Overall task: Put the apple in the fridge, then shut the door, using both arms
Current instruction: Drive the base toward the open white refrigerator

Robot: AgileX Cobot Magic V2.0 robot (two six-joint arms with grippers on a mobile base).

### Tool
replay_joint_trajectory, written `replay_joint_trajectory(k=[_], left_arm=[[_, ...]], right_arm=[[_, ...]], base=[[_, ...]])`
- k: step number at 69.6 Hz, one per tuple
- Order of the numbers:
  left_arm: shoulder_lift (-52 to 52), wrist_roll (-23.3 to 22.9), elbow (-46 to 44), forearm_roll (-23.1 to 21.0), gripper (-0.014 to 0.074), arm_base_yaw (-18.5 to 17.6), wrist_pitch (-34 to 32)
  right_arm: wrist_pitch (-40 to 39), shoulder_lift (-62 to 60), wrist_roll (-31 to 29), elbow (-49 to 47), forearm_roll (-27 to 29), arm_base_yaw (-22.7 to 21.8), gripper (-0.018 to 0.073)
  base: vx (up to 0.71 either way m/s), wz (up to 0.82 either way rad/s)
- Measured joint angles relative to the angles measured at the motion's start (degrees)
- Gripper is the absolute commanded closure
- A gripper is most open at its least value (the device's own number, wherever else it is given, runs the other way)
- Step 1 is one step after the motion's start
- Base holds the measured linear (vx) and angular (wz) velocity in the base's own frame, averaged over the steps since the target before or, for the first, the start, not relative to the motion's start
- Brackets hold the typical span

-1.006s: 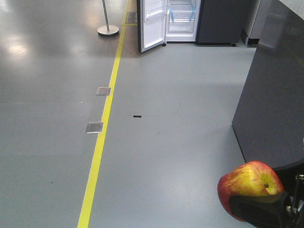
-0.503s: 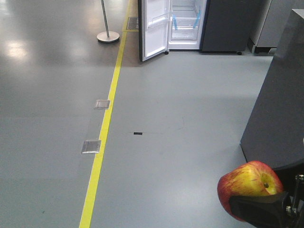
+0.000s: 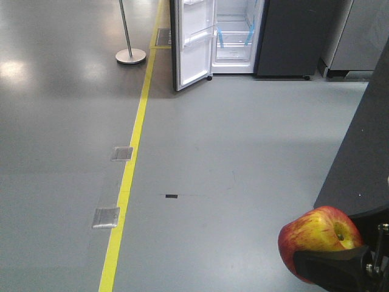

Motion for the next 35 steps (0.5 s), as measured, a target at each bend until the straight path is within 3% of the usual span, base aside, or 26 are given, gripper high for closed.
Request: replay_joint_trajectory(k=[35], left_arm=[[0.0,0.0,0.0,0.0,0.0603,0.0,0.0]], right_arm=[[0.0,0.0,0.0,0.0,0.0,0.0,0.0242]], base=[[0.39,-0.04]])
